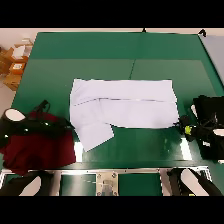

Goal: Fold the shirts.

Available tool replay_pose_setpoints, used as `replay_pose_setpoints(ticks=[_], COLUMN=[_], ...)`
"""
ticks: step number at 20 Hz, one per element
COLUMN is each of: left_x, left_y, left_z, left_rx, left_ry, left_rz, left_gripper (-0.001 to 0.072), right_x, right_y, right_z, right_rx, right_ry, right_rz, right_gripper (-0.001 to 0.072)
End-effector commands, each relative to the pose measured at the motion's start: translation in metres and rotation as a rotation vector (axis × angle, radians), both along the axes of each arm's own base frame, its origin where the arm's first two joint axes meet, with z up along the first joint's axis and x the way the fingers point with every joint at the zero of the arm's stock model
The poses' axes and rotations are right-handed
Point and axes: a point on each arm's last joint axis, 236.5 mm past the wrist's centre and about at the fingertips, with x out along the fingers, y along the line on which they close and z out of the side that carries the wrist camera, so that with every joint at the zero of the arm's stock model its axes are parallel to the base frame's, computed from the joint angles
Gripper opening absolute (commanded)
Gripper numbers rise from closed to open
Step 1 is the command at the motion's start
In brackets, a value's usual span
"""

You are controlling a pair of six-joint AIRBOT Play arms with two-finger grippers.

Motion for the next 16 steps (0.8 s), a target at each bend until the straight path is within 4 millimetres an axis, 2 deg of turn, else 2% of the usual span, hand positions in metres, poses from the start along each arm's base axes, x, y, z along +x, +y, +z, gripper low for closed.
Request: replay_pose_setpoints(ticks=[1,4,6,7,8,9,10,11,13,14,16], left_x=[-0.005,0.000,0.014,0.023,0.032,0.039,0.044,0.044,0.030,0.022,0.014], left_y=[-0.034,-0.040,-0.038,-0.033,-0.028,-0.026,-0.028,-0.035,-0.053,-0.054,-0.044], left_z=[-0.019,-0.032,-0.033,-0.034,-0.034,-0.032,-0.028,-0.022,-0.004,0.005,0.023], left_rx=[-0.018,0.022,0.019,0.032,0.046,0.042,0.028,-0.001,-0.041,-0.030,0.046], left_ry=[-0.028,-0.051,-0.090,-0.118,-0.151,-0.167,-0.186,-0.188,-0.162,-0.155,-0.148], left_rz=[0.023,0.079,0.153,0.183,0.202,0.236,0.240,0.218,0.084,0.021,-0.058], left_gripper=[0.0605,0.0604,0.0603,0.0499,0.0337,0.0254,0.0030,0.0024,0.0023,0.0023,0.0023], right_x=[0.003,0.003,0.002,0.002,0.001,0.001,0.000,-0.001,-0.008,-0.014,-0.028], right_y=[-0.003,0.000,0.002,0.002,0.003,0.004,0.006,0.007,0.008,0.007,-0.003], right_z=[0.005,0.006,0.006,0.006,0.006,0.006,0.005,0.005,0.006,0.006,0.010], right_rx=[-0.015,-0.008,-0.013,-0.010,-0.008,-0.004,0.000,0.003,-0.022,-0.035,-0.067], right_ry=[-0.019,-0.017,-0.018,-0.017,-0.016,-0.014,-0.011,-0.006,0.026,0.063,0.161], right_rz=[0.019,0.032,0.055,0.057,0.059,0.061,0.066,0.075,0.139,0.179,0.210], right_gripper=[0.0014,0.0014,0.0014,0.0014,0.0014,0.0014,0.0014,0.0014,0.0013,0.0013,0.0012])
